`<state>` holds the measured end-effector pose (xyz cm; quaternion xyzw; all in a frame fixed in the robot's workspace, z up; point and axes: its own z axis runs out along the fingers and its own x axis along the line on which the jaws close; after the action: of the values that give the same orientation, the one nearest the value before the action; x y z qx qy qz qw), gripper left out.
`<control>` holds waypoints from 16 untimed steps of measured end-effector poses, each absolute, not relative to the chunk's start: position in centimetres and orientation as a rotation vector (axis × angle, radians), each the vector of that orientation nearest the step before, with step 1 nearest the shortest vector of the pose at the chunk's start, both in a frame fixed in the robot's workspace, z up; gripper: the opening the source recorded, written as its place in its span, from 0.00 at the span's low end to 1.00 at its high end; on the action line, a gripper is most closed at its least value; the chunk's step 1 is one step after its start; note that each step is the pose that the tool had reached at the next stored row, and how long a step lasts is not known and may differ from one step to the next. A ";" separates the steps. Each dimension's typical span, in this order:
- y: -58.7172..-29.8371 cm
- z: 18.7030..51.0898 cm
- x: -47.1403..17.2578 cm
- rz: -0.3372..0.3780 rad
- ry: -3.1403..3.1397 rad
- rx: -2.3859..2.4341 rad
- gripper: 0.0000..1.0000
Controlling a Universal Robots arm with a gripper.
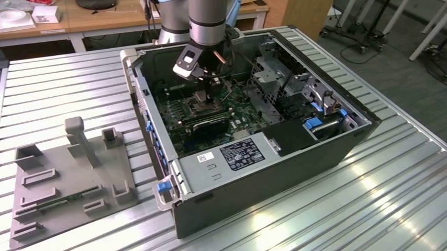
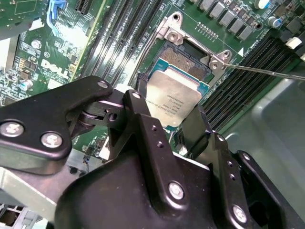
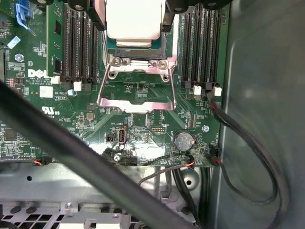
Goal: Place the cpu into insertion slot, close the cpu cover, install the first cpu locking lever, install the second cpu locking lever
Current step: 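Place the cpu into insertion slot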
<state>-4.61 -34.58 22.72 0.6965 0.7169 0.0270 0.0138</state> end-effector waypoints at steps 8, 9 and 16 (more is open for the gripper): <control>-34.6 22.6 -4.6 0.084 2.230 2.172 0.54; -34.6 22.5 -4.6 0.084 2.229 2.172 0.54; -34.6 22.4 -4.6 0.084 2.227 2.175 0.54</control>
<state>-4.61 -34.56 22.38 0.6984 0.7151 0.0270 0.0138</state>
